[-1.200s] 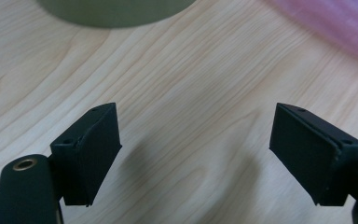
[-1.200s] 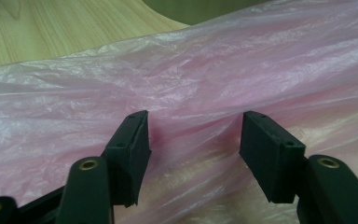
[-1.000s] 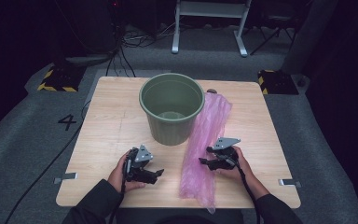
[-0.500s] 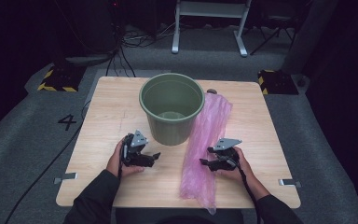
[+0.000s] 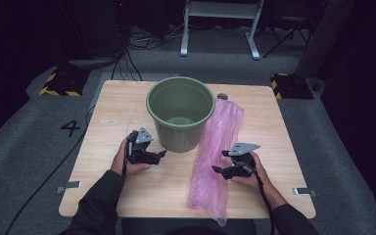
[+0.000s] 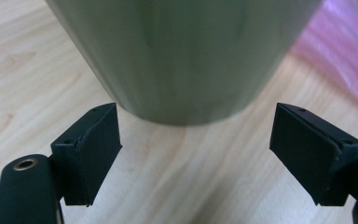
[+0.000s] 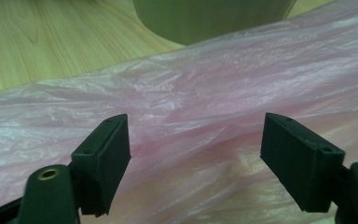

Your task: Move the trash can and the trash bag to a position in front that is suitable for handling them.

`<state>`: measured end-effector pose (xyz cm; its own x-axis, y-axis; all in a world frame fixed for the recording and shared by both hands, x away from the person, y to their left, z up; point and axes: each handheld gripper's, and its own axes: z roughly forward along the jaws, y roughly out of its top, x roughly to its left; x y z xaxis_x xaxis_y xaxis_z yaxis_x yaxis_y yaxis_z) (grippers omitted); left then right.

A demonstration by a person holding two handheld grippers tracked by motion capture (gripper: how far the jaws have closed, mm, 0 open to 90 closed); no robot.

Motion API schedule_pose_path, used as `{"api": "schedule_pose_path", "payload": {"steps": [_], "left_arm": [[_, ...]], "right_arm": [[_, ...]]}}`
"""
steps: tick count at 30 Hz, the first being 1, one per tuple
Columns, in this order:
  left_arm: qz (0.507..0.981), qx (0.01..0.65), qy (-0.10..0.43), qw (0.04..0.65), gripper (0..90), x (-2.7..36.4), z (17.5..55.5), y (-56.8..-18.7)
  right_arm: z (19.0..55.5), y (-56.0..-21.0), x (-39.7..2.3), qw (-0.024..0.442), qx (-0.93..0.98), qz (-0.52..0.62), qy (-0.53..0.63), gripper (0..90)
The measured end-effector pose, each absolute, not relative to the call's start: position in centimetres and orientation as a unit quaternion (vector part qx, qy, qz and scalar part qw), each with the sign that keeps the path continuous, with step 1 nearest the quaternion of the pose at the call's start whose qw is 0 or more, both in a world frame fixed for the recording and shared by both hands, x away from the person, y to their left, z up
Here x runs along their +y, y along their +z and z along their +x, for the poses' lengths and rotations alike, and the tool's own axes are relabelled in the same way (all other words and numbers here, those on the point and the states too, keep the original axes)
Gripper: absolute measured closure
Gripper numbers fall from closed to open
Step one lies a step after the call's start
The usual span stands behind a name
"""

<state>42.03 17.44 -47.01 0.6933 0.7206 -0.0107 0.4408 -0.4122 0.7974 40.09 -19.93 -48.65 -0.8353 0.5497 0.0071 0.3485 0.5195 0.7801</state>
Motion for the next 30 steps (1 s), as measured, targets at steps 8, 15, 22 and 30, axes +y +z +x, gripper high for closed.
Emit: {"api": "schedule_pose_path", "payload": {"steps": [8, 15, 22, 30], "left_arm": [[0.826, 0.341, 0.145, 0.425, 15.2, 16.5, 43.9, -47.1], [0.835, 0.337, 0.150, 0.409, 15.7, 14.9, 44.5, -47.7], [0.842, 0.325, 0.148, 0.404, 16.7, 13.6, 44.7, -48.1], [0.849, 0.323, 0.129, 0.399, 19.3, 11.8, 43.1, -47.7]], "right_arm": [[41.1, -47.4, -22.6, 0.143, 0.836, 0.303, 0.434, 21.2], [43.2, -46.1, -24.3, 0.181, 0.818, 0.336, 0.430, 17.2], [45.5, -46.9, -24.6, 0.192, 0.808, 0.367, 0.419, 18.9], [46.0, -47.2, -24.8, 0.202, 0.803, 0.381, 0.411, 19.5]]}}
